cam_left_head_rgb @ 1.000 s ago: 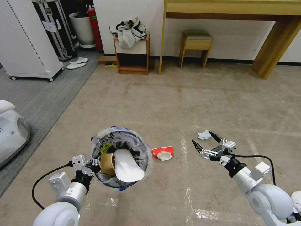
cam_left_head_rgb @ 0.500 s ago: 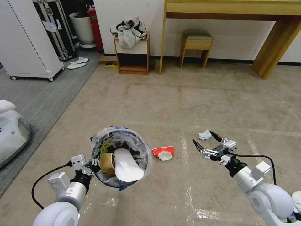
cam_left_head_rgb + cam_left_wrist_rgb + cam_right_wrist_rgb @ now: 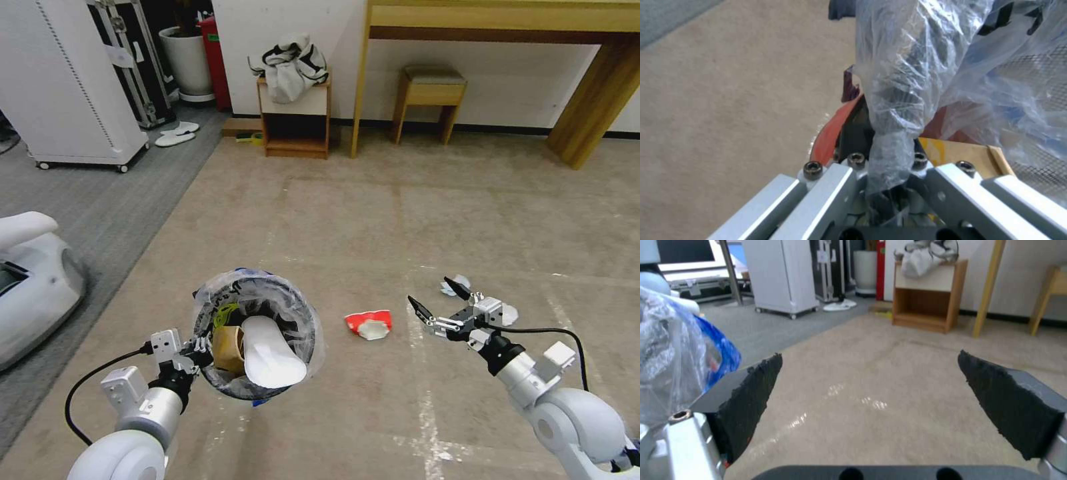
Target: Pick up the trash bin and place the garbage on the floor into it.
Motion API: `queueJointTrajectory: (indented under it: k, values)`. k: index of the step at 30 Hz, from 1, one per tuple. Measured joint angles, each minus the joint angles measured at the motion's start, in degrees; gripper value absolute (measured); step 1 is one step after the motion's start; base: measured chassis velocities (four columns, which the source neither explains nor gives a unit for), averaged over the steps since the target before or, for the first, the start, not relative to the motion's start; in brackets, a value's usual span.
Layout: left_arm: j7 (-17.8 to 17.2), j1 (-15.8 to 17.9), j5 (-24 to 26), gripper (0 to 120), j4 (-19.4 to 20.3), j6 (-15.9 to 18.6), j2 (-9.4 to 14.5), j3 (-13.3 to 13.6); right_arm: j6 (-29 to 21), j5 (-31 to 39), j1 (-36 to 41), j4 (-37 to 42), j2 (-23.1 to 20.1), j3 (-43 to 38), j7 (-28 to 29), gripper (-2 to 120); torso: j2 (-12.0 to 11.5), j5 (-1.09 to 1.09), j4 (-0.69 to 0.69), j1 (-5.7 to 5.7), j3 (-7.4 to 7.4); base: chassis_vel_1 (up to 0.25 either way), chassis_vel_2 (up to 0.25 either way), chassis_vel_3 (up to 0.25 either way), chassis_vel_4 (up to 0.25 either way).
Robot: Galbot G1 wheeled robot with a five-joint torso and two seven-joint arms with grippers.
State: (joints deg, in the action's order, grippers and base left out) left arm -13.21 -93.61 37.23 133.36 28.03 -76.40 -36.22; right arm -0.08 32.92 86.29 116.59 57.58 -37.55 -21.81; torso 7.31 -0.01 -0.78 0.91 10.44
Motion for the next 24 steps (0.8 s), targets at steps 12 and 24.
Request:
queueJointTrajectory:
  k: [12,24]
  values:
    - [-0.03,0.0,-0.96,2,-0.2,-0.63,-0.49,0.55,1.33,0.39,0.95,0.87,-0.25,-0.48,1.27,100,0.0,0.04,0.0,0.0,0.0,0.102,0.108,-0.125,-0.106]
    - [-0.06,0.36,-0.89,2,-0.59,-0.8,-0.02,0.31,1.61,0.28,0.01,0.27,-0.52,-0.18,2.82,100,0.0,0.01,0.01,0.0,0.0,-0.025,-0.016,0.014,0.01]
